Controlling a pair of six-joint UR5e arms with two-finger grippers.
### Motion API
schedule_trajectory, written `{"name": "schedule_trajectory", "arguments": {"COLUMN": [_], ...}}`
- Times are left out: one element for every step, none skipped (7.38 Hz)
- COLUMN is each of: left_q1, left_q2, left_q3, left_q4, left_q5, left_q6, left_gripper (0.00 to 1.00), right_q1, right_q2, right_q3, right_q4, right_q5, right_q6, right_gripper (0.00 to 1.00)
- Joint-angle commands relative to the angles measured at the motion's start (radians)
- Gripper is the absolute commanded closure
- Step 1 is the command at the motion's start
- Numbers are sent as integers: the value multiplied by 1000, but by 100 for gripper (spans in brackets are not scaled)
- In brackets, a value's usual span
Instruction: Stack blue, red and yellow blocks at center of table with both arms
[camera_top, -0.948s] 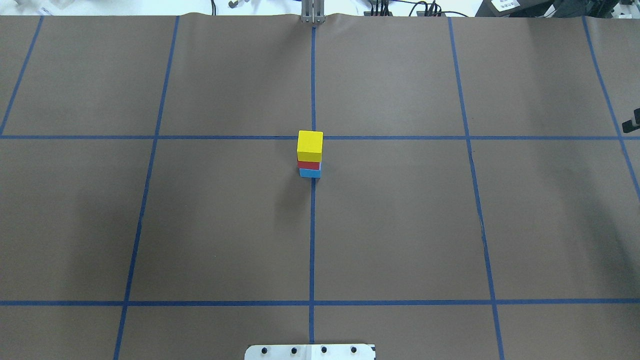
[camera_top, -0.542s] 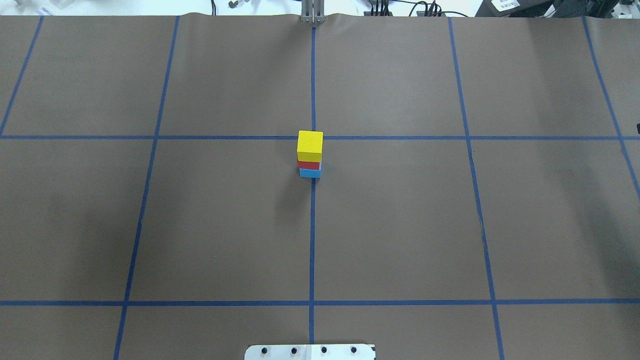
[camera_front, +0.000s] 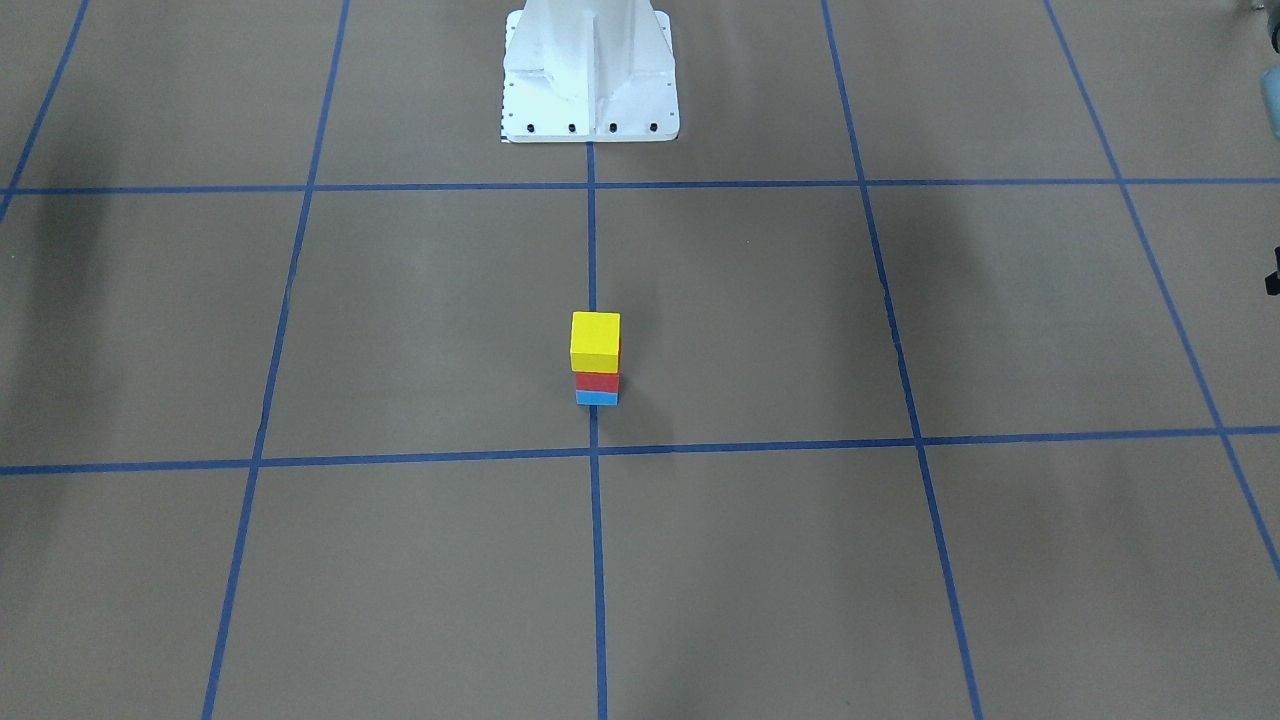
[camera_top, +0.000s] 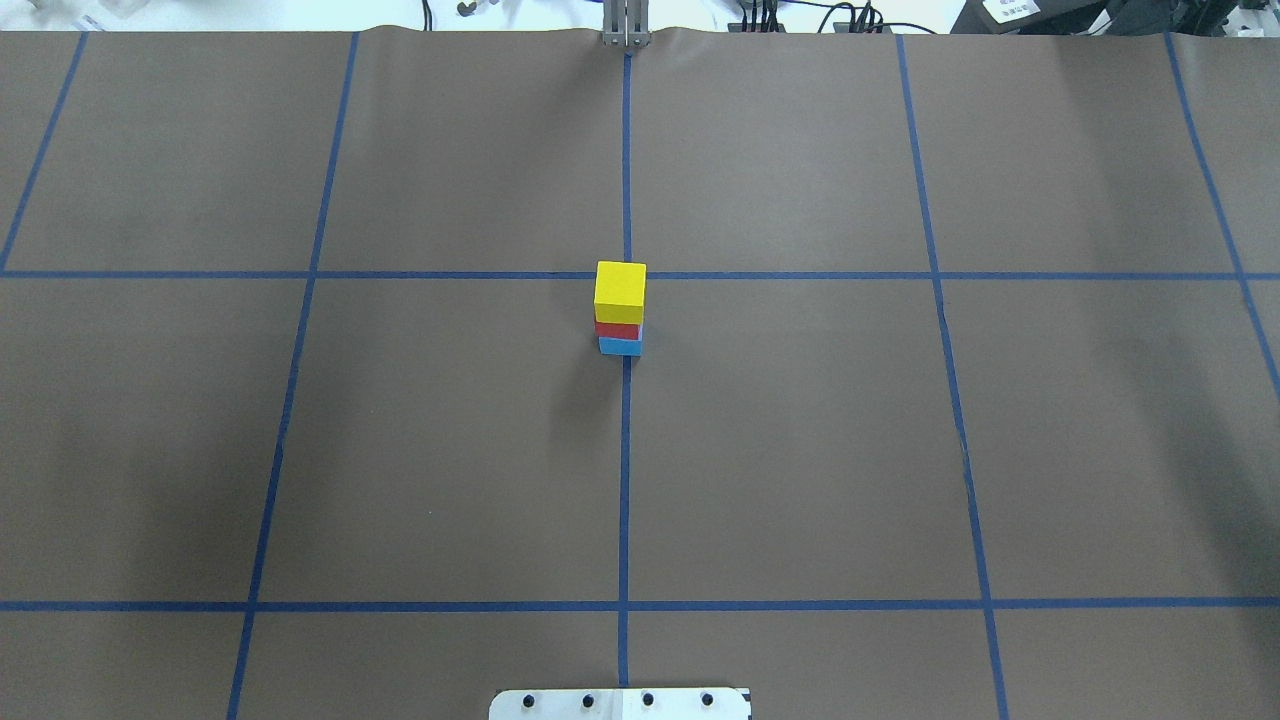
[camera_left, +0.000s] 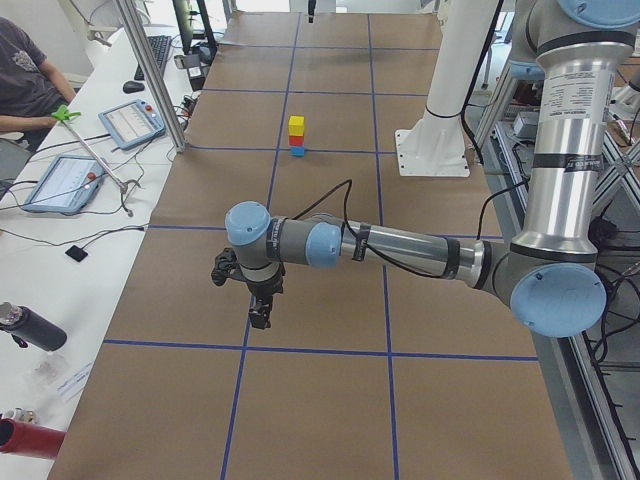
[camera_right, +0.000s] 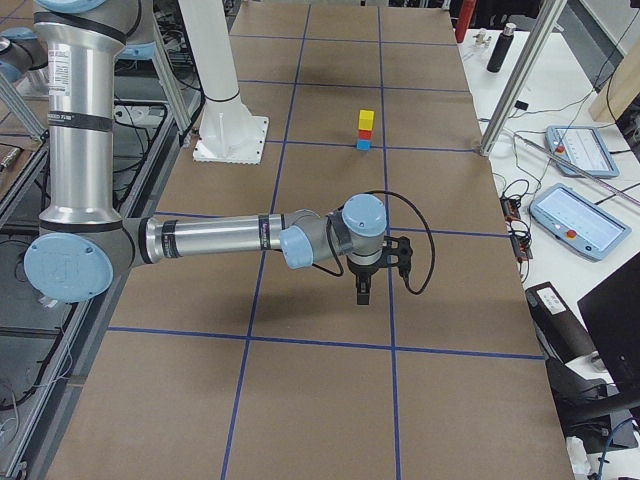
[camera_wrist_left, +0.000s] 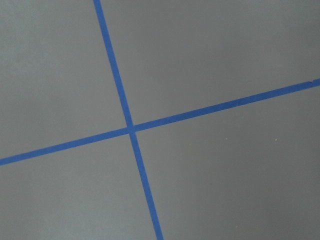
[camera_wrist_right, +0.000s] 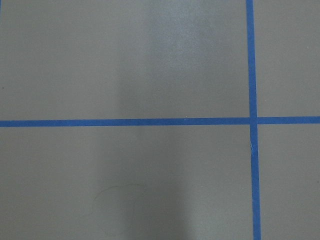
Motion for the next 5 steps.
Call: {"name": "schedule_trajectory", "arguments": {"left_q1": [-42, -51, -51, -51, -51], "left_q2": [32, 35, 35, 32, 32], "left_q3": [-10, -28, -20, 6, 11], "left_q4": [-3, 0, -3, -6, -33], "left_q5": [6, 0, 0, -2, -2], "left_q6": [5, 4, 1, 2, 2], "left_gripper": [1, 1, 1, 1, 0], "right_q1": [-1, -1, 5, 14, 16], "right_q2": [-29, -25, -23, -26, -29], "right_q3": [30, 32, 33, 38, 41], "right_q4": [-3, -4, -4, -4, -10], "right_q5": [-1, -1, -3, -3, -4], "right_q6": [-68, -71, -71, -71, -71], "right_gripper": [0, 0, 0, 0, 0]}}
